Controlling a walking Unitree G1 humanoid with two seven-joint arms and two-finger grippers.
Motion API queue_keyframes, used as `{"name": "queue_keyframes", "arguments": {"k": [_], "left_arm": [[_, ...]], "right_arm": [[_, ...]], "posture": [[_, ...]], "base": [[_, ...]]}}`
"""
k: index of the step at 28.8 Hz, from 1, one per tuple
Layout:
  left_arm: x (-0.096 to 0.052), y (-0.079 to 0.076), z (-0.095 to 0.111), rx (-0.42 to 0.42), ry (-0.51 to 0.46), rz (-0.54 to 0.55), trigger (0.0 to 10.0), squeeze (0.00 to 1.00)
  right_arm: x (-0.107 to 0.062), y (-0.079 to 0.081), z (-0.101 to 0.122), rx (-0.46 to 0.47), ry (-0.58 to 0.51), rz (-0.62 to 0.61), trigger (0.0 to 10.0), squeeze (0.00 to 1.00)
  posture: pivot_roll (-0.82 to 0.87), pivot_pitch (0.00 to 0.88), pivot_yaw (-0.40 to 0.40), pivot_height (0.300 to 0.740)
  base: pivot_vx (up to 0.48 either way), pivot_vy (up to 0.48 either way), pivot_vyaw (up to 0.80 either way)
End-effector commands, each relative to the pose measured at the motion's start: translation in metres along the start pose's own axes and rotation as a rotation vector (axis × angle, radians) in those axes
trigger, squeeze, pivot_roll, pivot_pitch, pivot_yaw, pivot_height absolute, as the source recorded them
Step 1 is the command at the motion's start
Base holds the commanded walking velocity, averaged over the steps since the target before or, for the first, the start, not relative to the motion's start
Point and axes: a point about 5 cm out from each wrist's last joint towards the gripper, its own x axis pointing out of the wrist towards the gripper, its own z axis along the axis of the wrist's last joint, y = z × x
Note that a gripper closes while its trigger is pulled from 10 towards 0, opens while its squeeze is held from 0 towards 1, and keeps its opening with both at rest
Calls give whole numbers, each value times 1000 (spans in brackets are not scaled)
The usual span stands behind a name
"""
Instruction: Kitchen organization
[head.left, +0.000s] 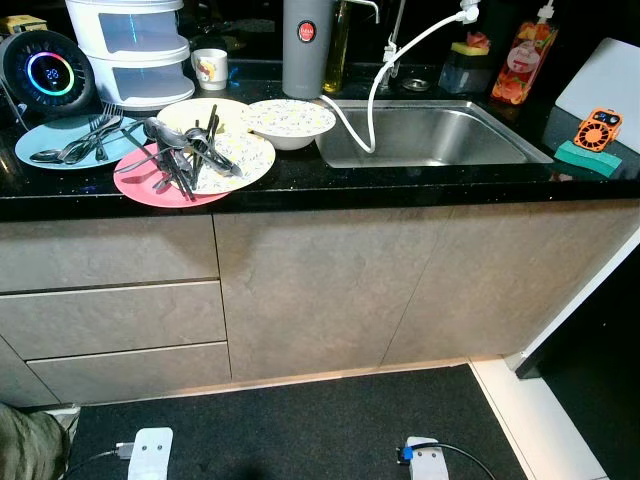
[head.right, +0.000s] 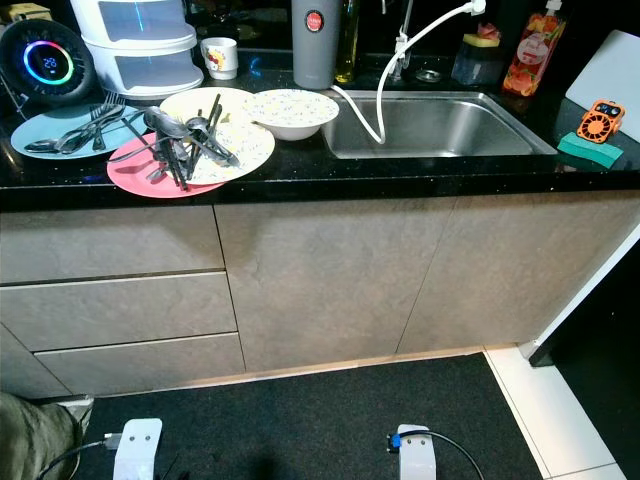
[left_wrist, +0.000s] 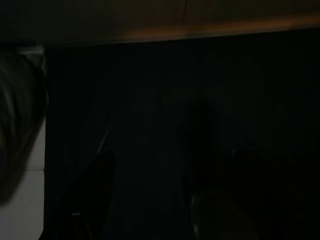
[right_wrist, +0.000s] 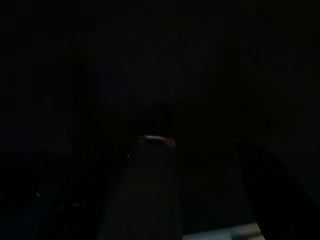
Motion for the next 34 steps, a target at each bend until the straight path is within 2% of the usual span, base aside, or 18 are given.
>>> {"name": "queue_keyframes", "arguments": {"k": [1, 4, 6, 8, 9, 11, 13, 15, 17, 18, 20, 22, 24, 25, 27, 29, 30, 34], "left_arm": [[-5, 6, 4, 31, -60, 17, 10000, 0], [-9, 14, 13, 40, -127, 52, 10000, 0], [-16, 17, 30, 11, -253, 41, 10000, 0], [-21, 17, 41, 1, -324, 19, 10000, 0], [-28, 15, 53, 10, -387, 3, 10000, 0], [-40, 12, 79, 44, -500, -2, 10000, 0], [-53, 11, 107, 37, -616, 8, 10000, 0], [-57, 10, 115, 30, -654, 11, 10000, 0], [-69, 2, 146, 49, -762, -10, 10000, 0], [-69, 2, 146, 49, -762, -10, 10000, 0], [-81, -6, 171, 76, -853, -35, 10000, 0], [-85, -9, 179, 91, -884, -45, 10000, 0], [-94, -10, 202, 140, -937, -32, 10000, 0], [-94, -10, 202, 140, -937, -32, 10000, 0], [-101, -11, 219, 170, -980, -36, 10000, 0], [-104, -12, 225, 187, -992, -32, 10000, 0], [-111, -9, 242, 183, -1030, -19, 10000, 0], [-114, -2, 255, 207, -1024, 25, 10000, 0]], "right_arm": [[0, -2, 5, 68, -46, 14, 10000, 0], [0, -1, 19, 66, -117, 29, 10000, 0], [-1, -2, 35, 56, -215, 41, 10000, 0], [-1, -3, 42, 43, -256, 48, 10000, 0], [-4, -3, 56, 25, -341, 62, 10000, 0], [-13, -1, 85, 21, -502, 91, 10000, 0], [-26, 0, 115, 63, -631, 113, 10000, 0], [-31, 0, 124, 80, -667, 121, 10000, 0], [-46, 2, 153, 93, -779, 131, 10000, 0], [-46, 2, 153, 93, -779, 131, 10000, 0], [-58, 3, 176, 101, -869, 133, 10000, 0], [-63, 4, 183, 108, -894, 140, 10000, 0], [-76, 13, 208, 66, -963, 159, 10000, 0], [-76, 13, 208, 66, -963, 159, 10000, 0], [-87, 20, 226, 27, -1019, 175, 10000, 0], [-93, 22, 232, 17, -1034, 188, 10000, 0], [-104, 25, 246, 66, -1059, 217, 10000, 0], [-110, 27, 257, 93, -1058, 238, 10000, 0]], "posture": [[139, 145, -40, 740], [139, 145, -40, 740], [138, 146, -39, 740], [141, 147, -42, 740], [147, 147, -44, 740], [148, 147, -46, 740], [141, 144, -45, 740], [142, 144, -46, 740], [143, 139, -54, 740], [143, 139, -54, 740], [135, 136, -59, 740], [135, 136, -59, 740], [118, 126, -51, 740], [118, 126, -51, 740], [118, 126, -51, 740], [113, 117, -45, 740], [114, 116, -45, 740], [113, 107, -41, 740]], "base": [[0, 0, 0], [0, 0, 0], [0, 0, 0], [0, 0, 0], [0, 0, 0], [0, 0, 0], [0, 0, 0], [0, 0, 0], [0, 0, 0], [0, 0, 0], [0, 0, 0], [0, 0, 0], [0, 0, 0], [0, 0, 0], [0, 0, 0], [0, 0, 0], [0, 0, 0], [0, 0, 0]]}}
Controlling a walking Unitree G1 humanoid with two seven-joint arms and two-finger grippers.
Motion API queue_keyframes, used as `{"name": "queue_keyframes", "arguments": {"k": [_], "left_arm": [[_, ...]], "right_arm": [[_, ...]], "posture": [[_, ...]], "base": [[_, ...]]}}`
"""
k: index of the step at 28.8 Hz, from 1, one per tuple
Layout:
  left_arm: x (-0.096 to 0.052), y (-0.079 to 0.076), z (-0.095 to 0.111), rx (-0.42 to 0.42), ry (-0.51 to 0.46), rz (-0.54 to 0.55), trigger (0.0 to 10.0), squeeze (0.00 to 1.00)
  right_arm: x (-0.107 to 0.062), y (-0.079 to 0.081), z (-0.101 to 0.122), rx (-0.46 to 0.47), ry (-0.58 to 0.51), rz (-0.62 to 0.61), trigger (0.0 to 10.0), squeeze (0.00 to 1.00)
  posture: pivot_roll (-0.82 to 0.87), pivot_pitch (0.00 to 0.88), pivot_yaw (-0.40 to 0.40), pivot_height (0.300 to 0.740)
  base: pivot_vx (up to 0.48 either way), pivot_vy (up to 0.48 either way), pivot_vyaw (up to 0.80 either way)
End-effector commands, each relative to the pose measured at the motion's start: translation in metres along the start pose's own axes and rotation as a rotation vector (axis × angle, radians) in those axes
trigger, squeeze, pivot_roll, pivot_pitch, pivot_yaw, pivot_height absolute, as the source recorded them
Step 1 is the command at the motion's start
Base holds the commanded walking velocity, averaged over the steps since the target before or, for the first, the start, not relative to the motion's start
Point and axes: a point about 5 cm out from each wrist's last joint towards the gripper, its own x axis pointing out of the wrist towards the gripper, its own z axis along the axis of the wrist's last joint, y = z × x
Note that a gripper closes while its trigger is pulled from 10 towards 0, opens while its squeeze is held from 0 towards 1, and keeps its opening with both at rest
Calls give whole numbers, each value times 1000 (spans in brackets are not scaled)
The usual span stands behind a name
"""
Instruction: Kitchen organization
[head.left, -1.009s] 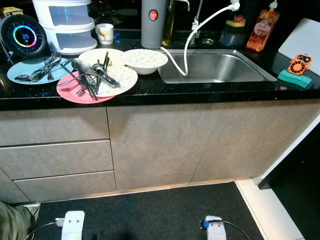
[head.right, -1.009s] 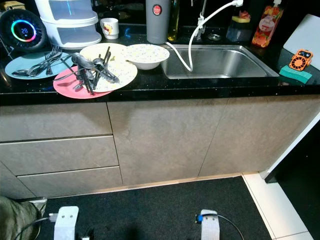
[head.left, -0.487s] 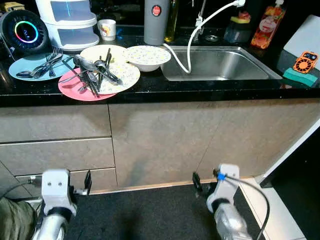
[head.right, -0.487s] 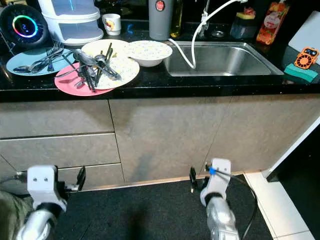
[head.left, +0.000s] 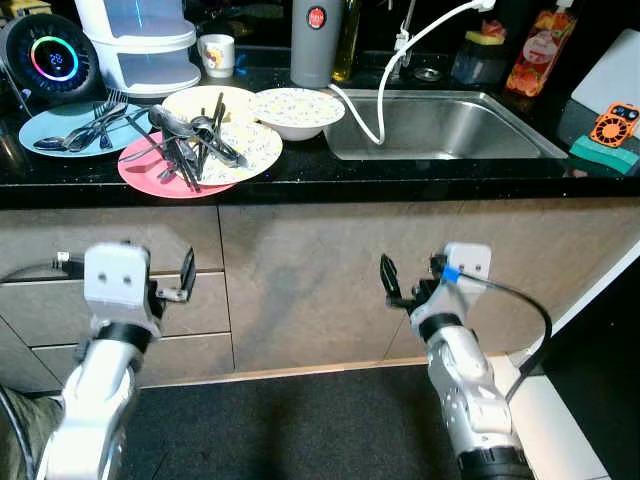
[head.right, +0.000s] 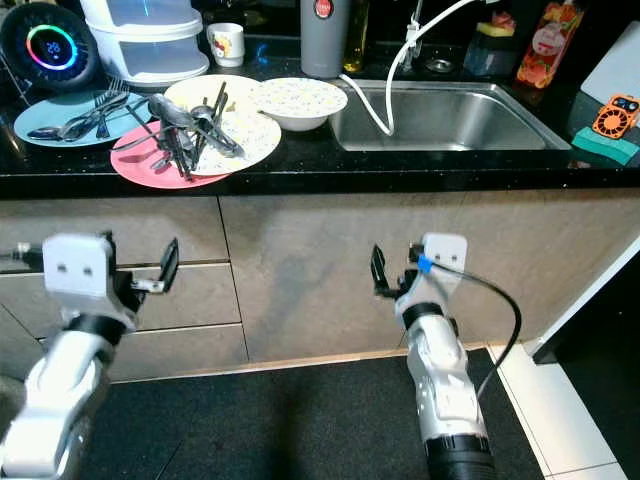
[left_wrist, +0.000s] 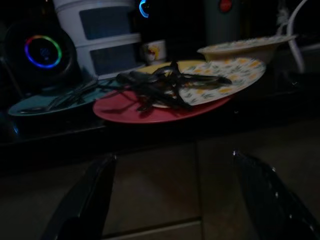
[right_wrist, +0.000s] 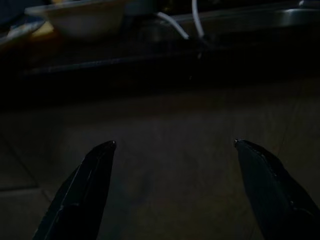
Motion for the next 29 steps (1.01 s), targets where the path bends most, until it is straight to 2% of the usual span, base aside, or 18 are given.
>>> {"name": "queue_keyframes", "arguments": {"k": [1, 3, 5, 10, 15, 26, 29], "left_arm": [[0, 6, 0, 36, 28, 17, 10000, 0], [3, 10, -3, 38, 86, 27, 10000, 0], [5, 13, -5, 13, 115, 40, 10000, 0], [7, 13, 1, 11, 110, 34, 10000, 0], [9, 10, 7, 7, 98, 26, 10000, 0], [20, 3, 19, -1, 67, -4, 10000, 0], [23, 4, 21, -2, 63, -6, 10000, 0]], "right_arm": [[-1, -4, -1, 15, 31, -17, 10000, 0], [4, -5, -5, -26, 95, -15, 10000, 0], [7, -7, -5, -41, 112, -21, 10000, 0], [13, -5, 8, -26, 66, -16, 10000, 0], [14, -5, 12, -11, 66, -9, 10000, 0], [21, -2, 11, -8, 77, -3, 10000, 0], [23, 0, 12, -2, 74, -3, 10000, 0]], "posture": [[113, 107, -41, 740], [111, 105, -43, 740], [111, 105, -43, 740], [109, 105, -45, 740], [107, 109, -50, 740], [119, 110, -44, 740], [123, 106, -36, 740]], "base": [[0, 0, 0], [0, 0, 0], [0, 0, 0], [0, 0, 0], [0, 0, 0], [0, 0, 0], [240, 0, 0]]}}
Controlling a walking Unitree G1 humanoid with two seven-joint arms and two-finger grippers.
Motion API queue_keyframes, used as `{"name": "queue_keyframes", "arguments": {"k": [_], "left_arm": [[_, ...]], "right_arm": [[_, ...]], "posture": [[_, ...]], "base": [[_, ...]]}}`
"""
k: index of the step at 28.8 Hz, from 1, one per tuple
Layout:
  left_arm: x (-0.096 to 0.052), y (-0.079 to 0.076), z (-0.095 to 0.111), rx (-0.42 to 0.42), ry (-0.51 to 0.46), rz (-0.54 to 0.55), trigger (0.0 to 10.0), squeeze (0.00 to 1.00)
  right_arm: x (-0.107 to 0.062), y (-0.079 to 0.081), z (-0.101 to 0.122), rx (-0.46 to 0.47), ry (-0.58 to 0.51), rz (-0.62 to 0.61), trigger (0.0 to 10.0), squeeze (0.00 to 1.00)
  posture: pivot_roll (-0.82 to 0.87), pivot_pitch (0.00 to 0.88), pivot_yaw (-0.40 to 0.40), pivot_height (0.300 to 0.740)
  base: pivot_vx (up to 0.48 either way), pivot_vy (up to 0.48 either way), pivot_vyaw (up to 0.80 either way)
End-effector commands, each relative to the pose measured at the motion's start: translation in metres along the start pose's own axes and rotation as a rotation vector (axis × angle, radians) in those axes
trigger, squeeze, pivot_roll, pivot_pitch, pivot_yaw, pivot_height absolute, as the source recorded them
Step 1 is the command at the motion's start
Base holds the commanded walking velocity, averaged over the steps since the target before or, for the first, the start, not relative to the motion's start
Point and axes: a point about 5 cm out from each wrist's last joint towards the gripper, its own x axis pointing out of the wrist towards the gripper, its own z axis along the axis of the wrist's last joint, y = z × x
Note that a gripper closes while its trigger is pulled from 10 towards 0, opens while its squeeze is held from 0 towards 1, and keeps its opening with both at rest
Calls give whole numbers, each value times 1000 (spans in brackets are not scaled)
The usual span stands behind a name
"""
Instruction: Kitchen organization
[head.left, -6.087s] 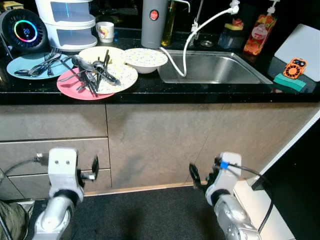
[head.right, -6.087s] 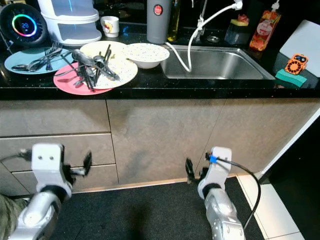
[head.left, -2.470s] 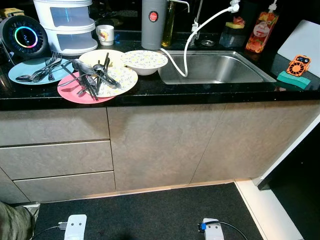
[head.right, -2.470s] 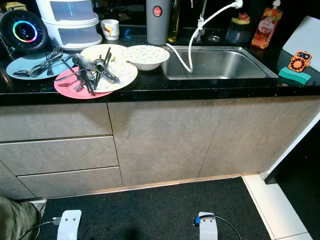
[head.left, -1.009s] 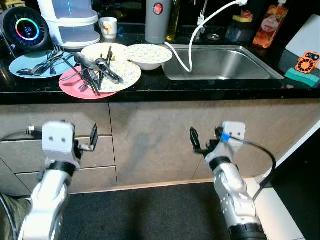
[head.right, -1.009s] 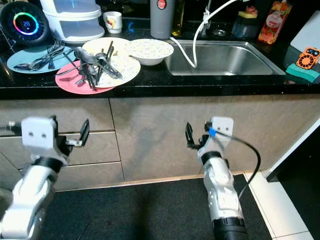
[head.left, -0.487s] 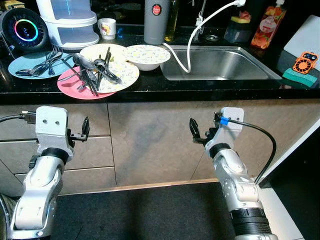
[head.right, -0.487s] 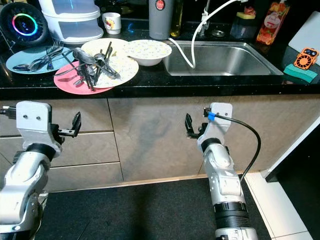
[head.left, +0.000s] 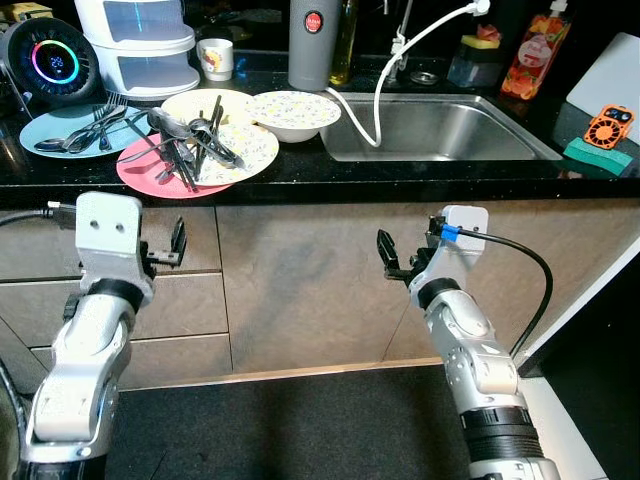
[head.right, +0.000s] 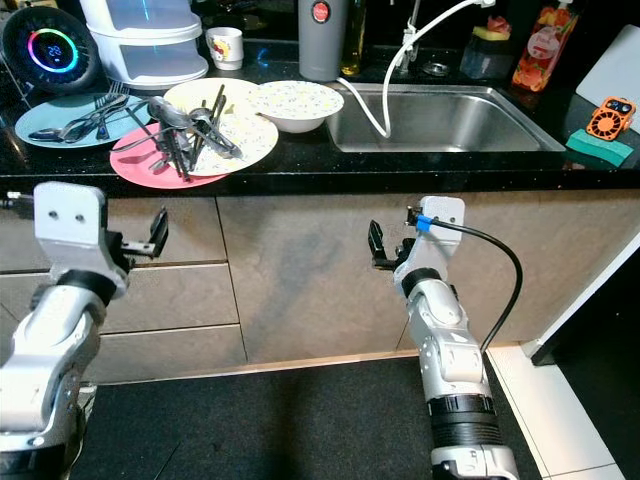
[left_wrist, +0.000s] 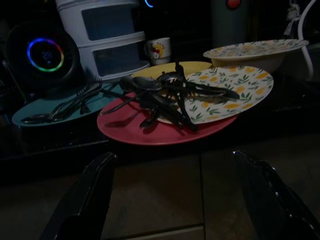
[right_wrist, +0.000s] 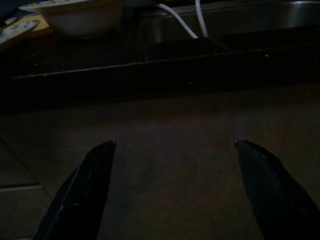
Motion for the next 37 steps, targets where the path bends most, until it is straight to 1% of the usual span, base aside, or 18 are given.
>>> {"name": "queue_keyframes", "arguments": {"k": [1, 12, 37], "left_arm": [[1, 1, 1, 11, 6, -17, 10000, 0], [2, 0, 4, 2, -10, -20, 10000, 0], [1, -1, 7, 14, -23, -39, 10000, 0]], "right_arm": [[2, -1, 0, 16, 0, -14, 10000, 0], [5, 7, 3, 15, -11, 11, 10000, 0], [1, 9, 3, 32, -17, 13, 10000, 0]], "posture": [[124, 104, -34, 740], [123, 108, -39, 740], [124, 110, -32, 740]], "base": [[247, 0, 0], [323, 0, 0], [340, 0, 0]]}}
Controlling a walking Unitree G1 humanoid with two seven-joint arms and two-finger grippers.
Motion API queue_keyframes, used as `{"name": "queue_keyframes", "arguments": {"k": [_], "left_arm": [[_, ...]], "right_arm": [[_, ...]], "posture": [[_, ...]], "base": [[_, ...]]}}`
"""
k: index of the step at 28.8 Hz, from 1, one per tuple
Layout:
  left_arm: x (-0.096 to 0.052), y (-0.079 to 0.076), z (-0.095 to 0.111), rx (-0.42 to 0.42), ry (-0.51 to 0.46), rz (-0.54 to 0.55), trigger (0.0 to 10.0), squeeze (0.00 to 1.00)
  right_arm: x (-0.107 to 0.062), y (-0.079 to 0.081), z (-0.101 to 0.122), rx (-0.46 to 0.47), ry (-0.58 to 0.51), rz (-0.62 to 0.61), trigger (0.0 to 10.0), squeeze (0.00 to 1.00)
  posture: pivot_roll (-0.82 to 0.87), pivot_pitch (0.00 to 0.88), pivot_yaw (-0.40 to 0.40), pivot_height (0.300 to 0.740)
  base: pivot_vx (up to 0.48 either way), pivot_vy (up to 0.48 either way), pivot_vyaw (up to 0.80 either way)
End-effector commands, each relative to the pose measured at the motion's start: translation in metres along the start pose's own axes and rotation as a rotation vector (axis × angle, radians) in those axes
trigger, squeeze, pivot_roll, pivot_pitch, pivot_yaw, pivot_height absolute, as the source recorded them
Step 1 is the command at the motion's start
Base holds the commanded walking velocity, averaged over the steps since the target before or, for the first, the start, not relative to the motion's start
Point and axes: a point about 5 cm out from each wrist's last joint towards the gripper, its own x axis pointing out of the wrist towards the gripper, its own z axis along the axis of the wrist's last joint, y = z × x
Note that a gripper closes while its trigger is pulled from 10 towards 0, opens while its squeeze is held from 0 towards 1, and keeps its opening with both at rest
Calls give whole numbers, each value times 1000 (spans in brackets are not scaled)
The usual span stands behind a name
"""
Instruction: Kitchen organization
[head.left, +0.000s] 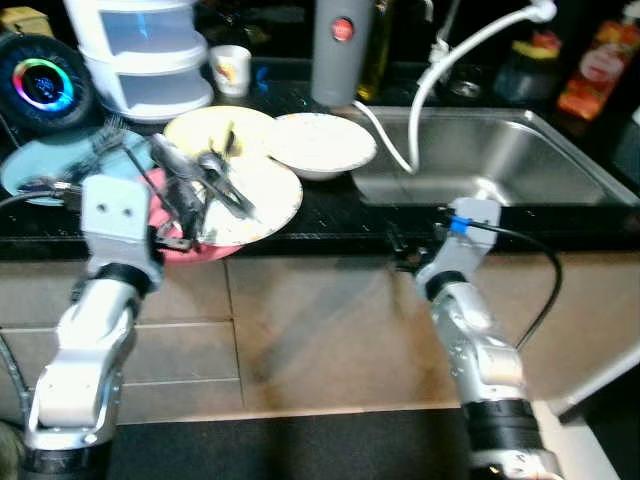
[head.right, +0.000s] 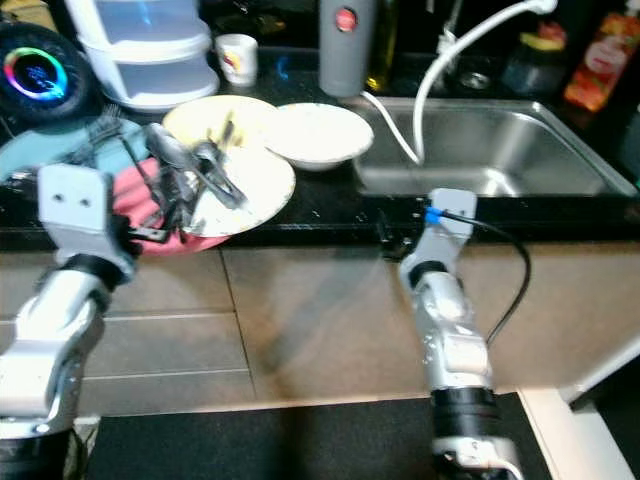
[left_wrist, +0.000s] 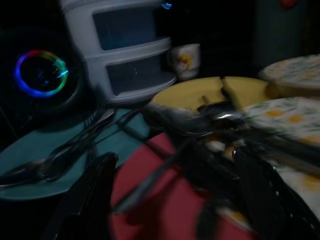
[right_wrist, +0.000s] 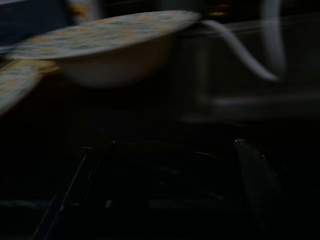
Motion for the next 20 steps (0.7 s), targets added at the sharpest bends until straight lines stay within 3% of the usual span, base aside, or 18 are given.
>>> {"name": "queue_keyframes", "arguments": {"k": [1, 20], "left_arm": [[-1, -3, 0, 5, 1, -20, 10000, 0], [-1, -7, 5, 12, -13, -37, 10000, 0]], "right_arm": [[-3, -11, -1, -2, 5, -35, 10000, 0], [-1, -10, -2, 32, 5, -32, 10000, 0]], "posture": [[125, 108, -34, 740], [128, 87, -38, 740]], "base": [[322, 0, 0], [320, 0, 0]]}}
